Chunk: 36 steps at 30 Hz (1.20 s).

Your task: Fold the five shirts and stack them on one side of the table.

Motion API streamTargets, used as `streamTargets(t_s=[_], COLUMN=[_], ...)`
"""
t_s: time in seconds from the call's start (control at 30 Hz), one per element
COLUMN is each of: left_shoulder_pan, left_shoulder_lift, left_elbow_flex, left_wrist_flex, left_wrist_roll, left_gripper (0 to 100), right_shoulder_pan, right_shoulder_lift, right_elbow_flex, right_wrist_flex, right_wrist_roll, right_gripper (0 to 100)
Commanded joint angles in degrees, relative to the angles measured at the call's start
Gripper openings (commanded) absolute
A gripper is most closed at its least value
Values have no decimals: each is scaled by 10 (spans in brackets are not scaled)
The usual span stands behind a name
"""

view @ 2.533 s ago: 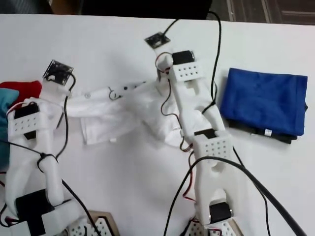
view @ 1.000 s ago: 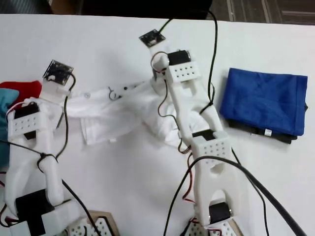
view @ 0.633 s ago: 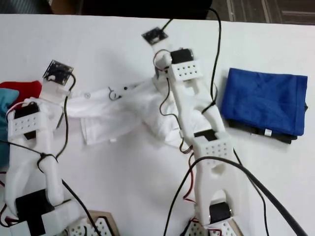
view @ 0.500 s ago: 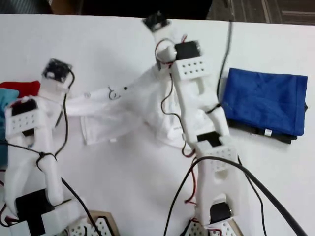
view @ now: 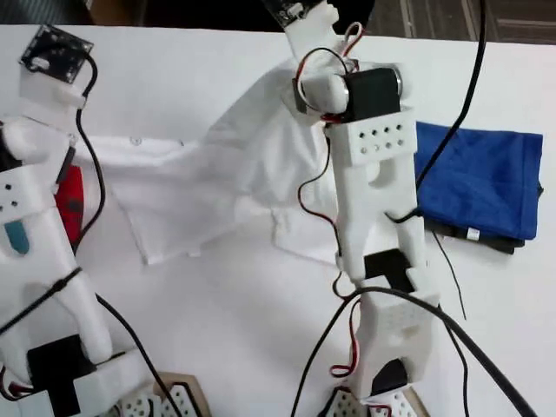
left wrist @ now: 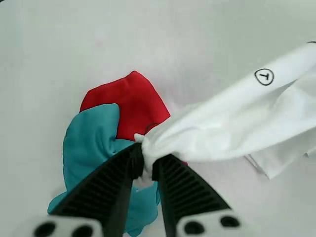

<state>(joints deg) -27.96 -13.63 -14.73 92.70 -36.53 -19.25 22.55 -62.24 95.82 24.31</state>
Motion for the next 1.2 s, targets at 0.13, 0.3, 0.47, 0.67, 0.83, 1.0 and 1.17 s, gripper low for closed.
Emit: streamTargets(t_s=[0.13, 0.3, 0.47, 0.67, 0.83, 1.0, 1.17], left_shoulder_pan=[-3, -4, -2, -3, -4, -4, -4], left_shoulder_lift=[-9, -10, -64, -164, -238, -301, -333], left_elbow_flex=[-167, -177, -177, -173, -175, -176, -173], left_wrist_flex=[91, 91, 91, 91, 88, 87, 89], left_wrist_roll=[4, 4, 11, 38, 40, 40, 40], left_gripper=[25, 25, 25, 25, 25, 25, 25], right_shoulder_pan=[8, 5, 8, 8, 8, 8, 16], right_shoulder_lift=[-172, -306, -393, -433, -466, -515, -560], right_elbow_flex=[-87, -87, -86, -87, -91, -91, -87], right_wrist_flex=[11, 7, 8, 9, 6, -15, -31], right_wrist_roll=[21, 25, 47, 69, 70, 105, 123], right_gripper=[20, 20, 20, 20, 20, 20, 19])
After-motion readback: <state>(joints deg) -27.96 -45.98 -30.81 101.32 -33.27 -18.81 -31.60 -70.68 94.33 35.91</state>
